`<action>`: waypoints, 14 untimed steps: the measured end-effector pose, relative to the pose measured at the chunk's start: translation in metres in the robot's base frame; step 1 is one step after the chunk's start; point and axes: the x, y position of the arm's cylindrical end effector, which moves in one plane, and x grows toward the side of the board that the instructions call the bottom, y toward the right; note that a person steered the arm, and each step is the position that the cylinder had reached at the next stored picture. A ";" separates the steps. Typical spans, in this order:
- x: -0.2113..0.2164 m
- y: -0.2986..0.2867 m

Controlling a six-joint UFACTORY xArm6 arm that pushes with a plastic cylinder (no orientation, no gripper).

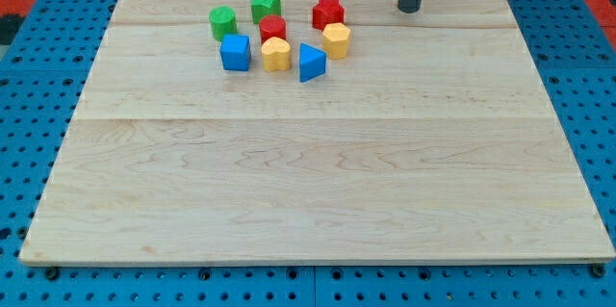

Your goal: Move the triangle parallel to the green circle

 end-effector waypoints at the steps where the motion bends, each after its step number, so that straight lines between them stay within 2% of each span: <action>1: 0.034 -0.007; 2: 0.069 -0.032; 4: 0.099 -0.083; 5: 0.114 -0.139; 6: 0.126 -0.164; 7: 0.139 -0.214; 8: 0.177 -0.227; 9: 0.183 -0.257; 10: 0.166 -0.310; 12: 0.101 -0.308; 14: 0.050 -0.264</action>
